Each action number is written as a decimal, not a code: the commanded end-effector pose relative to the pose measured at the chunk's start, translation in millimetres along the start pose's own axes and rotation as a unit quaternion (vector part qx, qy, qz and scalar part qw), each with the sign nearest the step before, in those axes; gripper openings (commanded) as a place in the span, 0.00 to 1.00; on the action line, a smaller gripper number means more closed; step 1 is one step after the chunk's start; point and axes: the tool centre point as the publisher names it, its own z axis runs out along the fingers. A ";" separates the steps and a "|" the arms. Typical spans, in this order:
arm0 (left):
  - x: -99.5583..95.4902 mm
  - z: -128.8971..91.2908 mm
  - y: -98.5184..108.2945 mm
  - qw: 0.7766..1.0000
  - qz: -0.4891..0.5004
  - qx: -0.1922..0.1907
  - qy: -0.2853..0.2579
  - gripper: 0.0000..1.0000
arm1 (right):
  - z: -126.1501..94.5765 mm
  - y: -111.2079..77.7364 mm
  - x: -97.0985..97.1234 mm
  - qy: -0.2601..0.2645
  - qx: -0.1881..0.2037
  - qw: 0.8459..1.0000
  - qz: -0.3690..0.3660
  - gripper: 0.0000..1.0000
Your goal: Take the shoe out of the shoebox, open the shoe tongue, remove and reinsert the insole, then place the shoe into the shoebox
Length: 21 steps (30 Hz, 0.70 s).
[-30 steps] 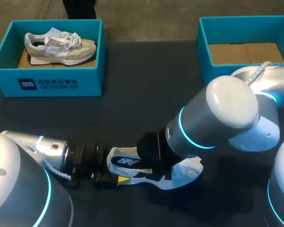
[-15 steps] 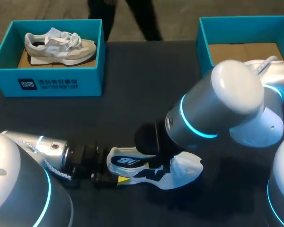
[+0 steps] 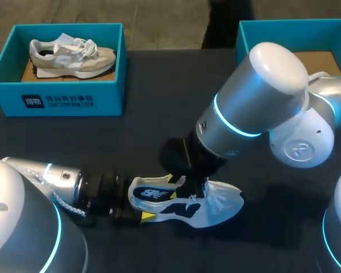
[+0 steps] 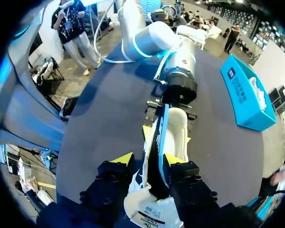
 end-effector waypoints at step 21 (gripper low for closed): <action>-2.5 -0.4 3.1 1.000 0.000 -0.001 -0.001 0.00 | 25.8 17.3 -12.5 0.000 0.013 1.000 0.007 0.35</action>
